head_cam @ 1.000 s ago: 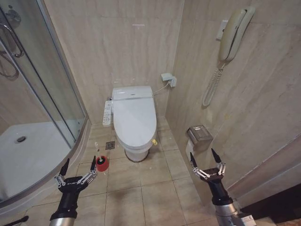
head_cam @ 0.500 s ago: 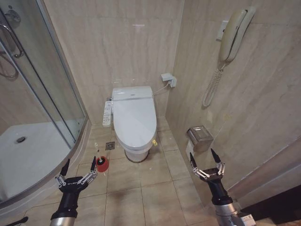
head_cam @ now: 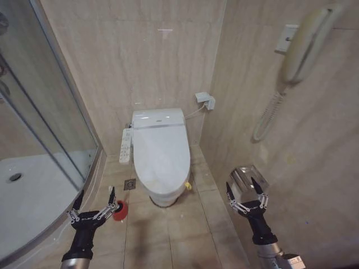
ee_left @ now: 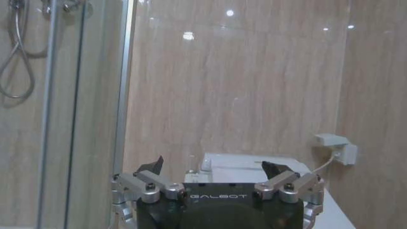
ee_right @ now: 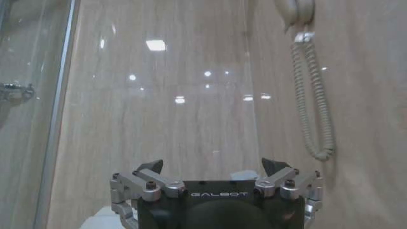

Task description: Open the toilet lid, clean the toilet bowl with a toilet brush, close the toilet lid, and flush.

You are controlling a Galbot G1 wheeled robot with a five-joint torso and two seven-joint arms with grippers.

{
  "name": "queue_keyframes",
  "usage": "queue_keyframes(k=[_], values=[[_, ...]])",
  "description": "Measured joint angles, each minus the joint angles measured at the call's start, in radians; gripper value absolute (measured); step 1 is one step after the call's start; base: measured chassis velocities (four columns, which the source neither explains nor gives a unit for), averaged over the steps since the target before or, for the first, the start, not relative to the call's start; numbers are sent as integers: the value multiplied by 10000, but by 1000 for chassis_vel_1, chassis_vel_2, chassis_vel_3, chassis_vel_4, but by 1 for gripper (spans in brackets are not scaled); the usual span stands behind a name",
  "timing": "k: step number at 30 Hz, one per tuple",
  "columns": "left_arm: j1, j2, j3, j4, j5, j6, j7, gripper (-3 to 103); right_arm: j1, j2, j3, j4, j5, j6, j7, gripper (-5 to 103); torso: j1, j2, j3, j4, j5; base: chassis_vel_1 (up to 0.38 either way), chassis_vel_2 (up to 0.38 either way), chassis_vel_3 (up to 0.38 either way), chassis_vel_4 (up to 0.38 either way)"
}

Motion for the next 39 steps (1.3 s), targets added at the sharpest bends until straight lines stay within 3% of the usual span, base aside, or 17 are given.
queue_keyframes(k=[1,2,8,24,32,39], values=[[-6,-5,4,14,1,-2,0,100,1,3,-1,6,7,30,0,100,3,-2,2,8,7,-264,282,256,-272],[-27,-11,23,46,2,-5,2,100,-6,14,-1,19,31,94,-9,100,4,-3,3,-4,0,-313,294,279,-306],[-47,-23,45,115,8,-28,7,100,-4,28,-16,113,172,163,-102,100,11,-5,5,1,1,-259,263,233,-256],[-38,-86,54,115,36,-60,16,100,-225,92,-69,212,308,554,-461,100,-5,1,-2,2,3,-10,1,-4,21],[-51,-145,60,205,83,-196,29,100,-866,-63,-606,120,-424,1016,-610,100,1,-1,1,0,3,0,0,0,0],[-152,-125,50,448,78,-252,35,100,-953,-377,-1061,-1038,-1407,1352,-476,100,0,-1,1,1,3,0,0,0,0]])
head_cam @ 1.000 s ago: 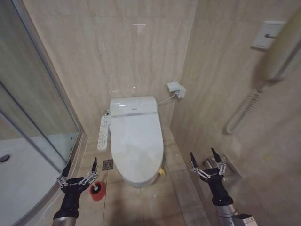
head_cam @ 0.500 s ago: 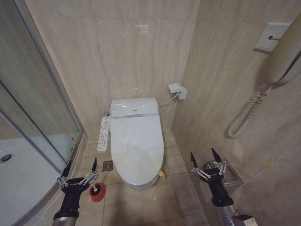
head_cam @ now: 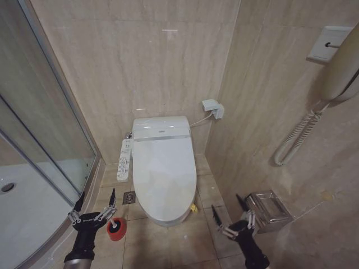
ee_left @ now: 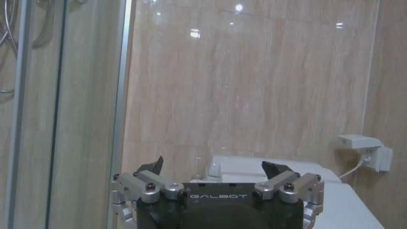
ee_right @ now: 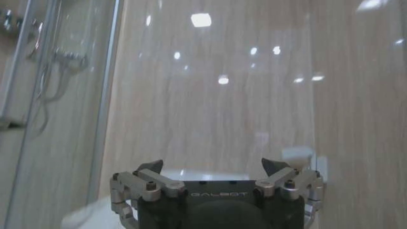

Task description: Open the toilet lid, clean the toilet bowl with a toilet brush, close the toilet lid, and flush.

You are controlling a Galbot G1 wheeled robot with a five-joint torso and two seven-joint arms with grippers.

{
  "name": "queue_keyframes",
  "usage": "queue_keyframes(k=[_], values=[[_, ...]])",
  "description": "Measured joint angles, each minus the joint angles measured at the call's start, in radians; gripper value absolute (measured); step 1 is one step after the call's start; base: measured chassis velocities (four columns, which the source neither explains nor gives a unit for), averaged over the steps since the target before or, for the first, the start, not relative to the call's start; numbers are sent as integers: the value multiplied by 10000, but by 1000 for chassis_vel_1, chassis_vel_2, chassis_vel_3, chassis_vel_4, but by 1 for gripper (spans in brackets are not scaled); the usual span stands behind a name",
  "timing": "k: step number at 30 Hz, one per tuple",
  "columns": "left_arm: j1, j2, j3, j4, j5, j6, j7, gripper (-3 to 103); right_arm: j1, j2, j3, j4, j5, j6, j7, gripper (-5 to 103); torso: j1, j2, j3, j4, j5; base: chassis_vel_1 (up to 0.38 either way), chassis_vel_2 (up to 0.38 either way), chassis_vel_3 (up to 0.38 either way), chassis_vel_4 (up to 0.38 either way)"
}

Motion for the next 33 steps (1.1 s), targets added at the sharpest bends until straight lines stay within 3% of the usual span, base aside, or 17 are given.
queue_keyframes(k=[14,16,22,33], values=[[-119,-4,70,477,-15,-30,17,100,1254,569,-864,-2948,-353,10,77,100,1,0,1,0,0,0,0,0,0],[-83,1,2,500,-10,-29,20,100,2018,441,-1001,-4093,-326,36,18,100,2,-1,1,1,2,0,0,0,0],[-50,-25,-57,489,0,-35,23,100,2548,58,-1006,-5128,-925,355,-361,100,2,-1,1,0,0,0,0,0,0],[-217,47,10,724,-5,-11,39,100,3128,377,-822,-6181,-1452,595,-953,100,2,-1,1,0,1,0,0,0,0]])
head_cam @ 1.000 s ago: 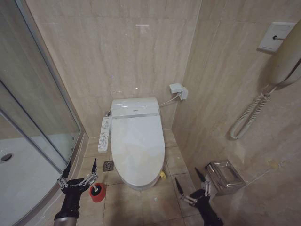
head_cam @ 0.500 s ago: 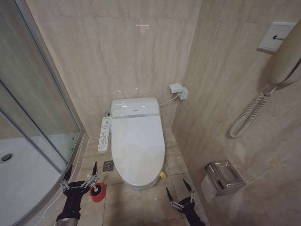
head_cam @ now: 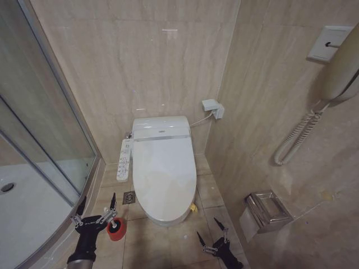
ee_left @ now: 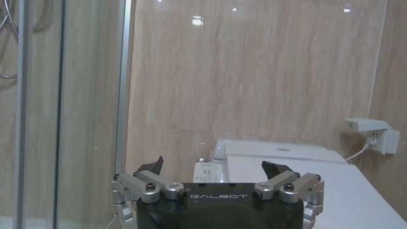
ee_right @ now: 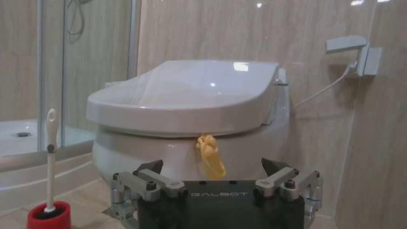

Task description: Open the toilet lid, clean the toilet bowl with a toilet brush, close the toilet lid, and flush.

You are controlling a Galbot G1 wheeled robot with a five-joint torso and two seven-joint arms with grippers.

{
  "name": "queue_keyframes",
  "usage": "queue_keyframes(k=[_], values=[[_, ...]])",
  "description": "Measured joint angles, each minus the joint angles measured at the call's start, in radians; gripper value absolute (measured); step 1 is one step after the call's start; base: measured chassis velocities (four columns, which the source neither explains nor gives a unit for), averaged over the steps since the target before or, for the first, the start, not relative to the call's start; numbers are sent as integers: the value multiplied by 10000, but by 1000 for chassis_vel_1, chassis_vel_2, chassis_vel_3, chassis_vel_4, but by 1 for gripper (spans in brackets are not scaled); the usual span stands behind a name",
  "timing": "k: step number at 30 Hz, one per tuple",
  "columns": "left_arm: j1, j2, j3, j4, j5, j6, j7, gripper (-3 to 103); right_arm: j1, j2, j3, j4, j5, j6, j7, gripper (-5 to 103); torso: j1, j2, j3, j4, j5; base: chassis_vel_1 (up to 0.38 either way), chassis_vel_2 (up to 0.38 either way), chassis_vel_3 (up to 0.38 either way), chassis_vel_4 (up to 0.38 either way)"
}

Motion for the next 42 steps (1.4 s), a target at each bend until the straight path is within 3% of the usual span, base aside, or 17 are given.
queue_keyframes(k=[9,13,16,41,42], values=[[-44,32,-13,111,-9,6,-1,100,504,51,1,-732,574,95,-988,100,0,0,0,0,0,0,0,0,0],[-15,-17,-18,117,7,7,-2,100,905,-154,-106,-1162,1268,98,-2384,100,0,0,0,1,-1,0,0,0,0],[-4,-24,-54,117,10,9,-3,100,1103,-194,-180,-1385,1476,98,-2666,100,0,0,0,1,-1,0,0,0,0],[-60,-84,-207,310,81,61,-14,100,3097,383,-344,-3562,1976,93,-2178,100,0,0,0,0,-2,0,0,0,0],[-81,-85,-203,324,81,71,-14,100,3138,418,-349,-3637,1977,92,-2187,90,-1,0,0,-1,-2,0,0,0,0]])
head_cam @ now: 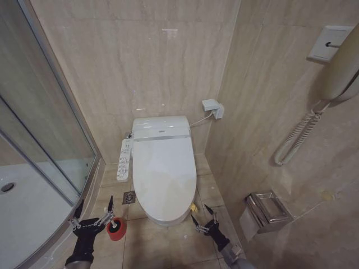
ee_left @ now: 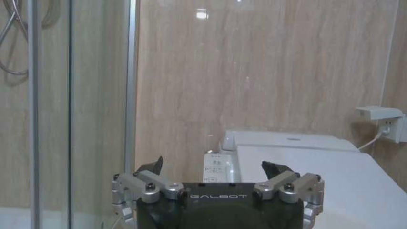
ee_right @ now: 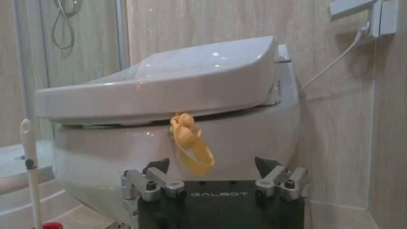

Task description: Open the toilet lid, clean the toilet bowl with a toilet brush, close the toilet lid, and flush.

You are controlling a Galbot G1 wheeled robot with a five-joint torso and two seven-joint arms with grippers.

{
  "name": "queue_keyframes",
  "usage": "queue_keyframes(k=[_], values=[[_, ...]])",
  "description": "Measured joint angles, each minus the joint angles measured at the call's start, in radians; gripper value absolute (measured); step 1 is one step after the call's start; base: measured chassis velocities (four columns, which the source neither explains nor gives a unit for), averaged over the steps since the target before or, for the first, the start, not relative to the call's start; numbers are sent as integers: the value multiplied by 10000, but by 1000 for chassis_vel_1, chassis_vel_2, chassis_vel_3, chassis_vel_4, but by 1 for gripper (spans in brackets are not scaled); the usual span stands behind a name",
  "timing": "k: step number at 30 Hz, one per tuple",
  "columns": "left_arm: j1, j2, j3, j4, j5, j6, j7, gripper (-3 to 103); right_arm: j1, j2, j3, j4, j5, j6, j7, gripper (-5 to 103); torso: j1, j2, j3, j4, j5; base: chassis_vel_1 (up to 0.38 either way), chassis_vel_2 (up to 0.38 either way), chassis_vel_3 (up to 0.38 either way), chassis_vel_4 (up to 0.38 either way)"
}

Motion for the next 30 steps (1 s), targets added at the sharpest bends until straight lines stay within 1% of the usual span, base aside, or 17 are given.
queue_keyframes(k=[7,8,11,15,16,22,23,29,30], values=[[-18,47,-28,71,-6,10,0,100,189,237,-29,-258,-32,-4,-97,90,-1,0,-1,1,0,0,0,0,0],[-22,67,-54,84,-16,8,-1,100,210,270,-29,-285,-35,-4,-106,74,-1,0,0,0,-1,0,0,0,0],[-38,86,-69,117,-30,4,0,100,235,296,-20,-308,-46,-4,-110,74,-1,0,-1,-3,-2,0,0,0,0],[-76,90,-51,178,-39,0,-6,100,207,278,2,-308,-73,-7,-226,74,-1,0,-1,4,2,0,0,0,0],[-90,90,-37,199,-40,0,-9,100,193,265,6,-306,-73,-7,-237,47,-1,0,-1,5,2,0,0,0,0],[-224,76,92,357,-37,-3,-15,100,63,185,79,-199,-49,-9,-261,47,0,0,-1,2,1,0,0,0,0],[-240,75,110,377,-35,-4,-18,100,26,176,80,-155,-45,-9,-263,20,0,0,-1,2,1,0,0,0,0],[-297,88,128,459,-30,-14,-29,100,-137,167,64,75,-20,-9,-271,20,0,0,-1,2,1,0,0,0,0],[-297,99,127,459,-29,-16,-30,100,-213,168,70,161,-14,-9,-273,1,0,0,-1,2,2,0,0,0,0]])
